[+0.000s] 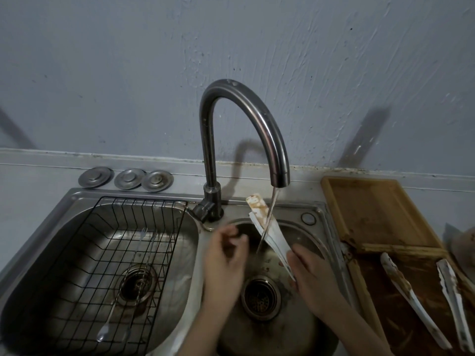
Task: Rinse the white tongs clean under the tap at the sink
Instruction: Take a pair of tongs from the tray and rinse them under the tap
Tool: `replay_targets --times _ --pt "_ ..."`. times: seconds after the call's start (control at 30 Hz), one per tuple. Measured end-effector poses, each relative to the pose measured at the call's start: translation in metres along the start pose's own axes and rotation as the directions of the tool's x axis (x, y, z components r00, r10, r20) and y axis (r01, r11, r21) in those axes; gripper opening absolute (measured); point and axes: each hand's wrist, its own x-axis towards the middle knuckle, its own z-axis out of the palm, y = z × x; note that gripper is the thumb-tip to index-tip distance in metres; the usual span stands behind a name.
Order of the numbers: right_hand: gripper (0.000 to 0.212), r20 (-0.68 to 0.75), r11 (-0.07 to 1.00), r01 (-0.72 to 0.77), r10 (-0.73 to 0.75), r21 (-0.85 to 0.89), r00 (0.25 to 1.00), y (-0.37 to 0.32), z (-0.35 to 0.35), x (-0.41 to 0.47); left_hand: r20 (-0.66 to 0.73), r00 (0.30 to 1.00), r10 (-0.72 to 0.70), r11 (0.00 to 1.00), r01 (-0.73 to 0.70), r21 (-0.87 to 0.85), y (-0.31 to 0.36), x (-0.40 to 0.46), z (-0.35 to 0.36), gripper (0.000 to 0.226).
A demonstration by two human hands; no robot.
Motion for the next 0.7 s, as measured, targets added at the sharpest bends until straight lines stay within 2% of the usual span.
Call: replay_targets --times 0.03,0.07,0.1,0.13,0.3,0.47,0.63,0.7 --pt "0.031 0.004 0.999 0.018 -0.018 -0.04 1.0 -0.001 0.002 -0.002 0.139 0.975 -0.172 0.972 0.19 -0.136 0.0 -0.009 0.008 0.016" --pt "0.032 0.01 0.998 0.028 -0.028 -0.064 1.0 -0.003 0.005 -0.003 0.272 0.916 -0.296 0.91 0.357 -0.211 0.001 -0.015 0.015 0.014" --pt "0.033 0.024 0.994 0.033 -0.031 -0.102 0.999 -0.004 0.007 -0.005 0.372 0.854 -0.364 0.855 0.465 -0.232 0.001 -0.019 0.019 0.01" --pt "0.032 0.045 0.988 0.041 -0.034 -0.146 0.998 -0.004 0.008 -0.006 0.432 0.816 -0.385 0.828 0.512 -0.228 0.001 -0.022 0.02 0.005" --pt "0.021 0.106 0.95 0.066 -0.035 -0.306 0.994 0.004 0.006 -0.007 0.45 0.791 -0.415 0.797 0.555 -0.24 0.005 -0.016 0.02 0.022" --pt "0.022 0.134 0.941 0.095 -0.054 -0.324 0.989 0.004 0.006 -0.008 0.346 0.72 -0.602 0.68 0.689 -0.251 0.007 -0.012 0.025 0.053" --pt "0.024 0.121 0.945 0.083 -0.047 -0.315 0.992 0.009 0.005 -0.008 0.353 0.815 -0.46 0.846 0.523 -0.105 0.0 -0.017 0.029 0.034" --pt "0.023 0.122 0.939 0.101 -0.064 -0.328 0.99 0.011 0.004 -0.009 0.35 0.806 -0.477 0.837 0.538 -0.099 0.001 -0.017 0.028 0.034"
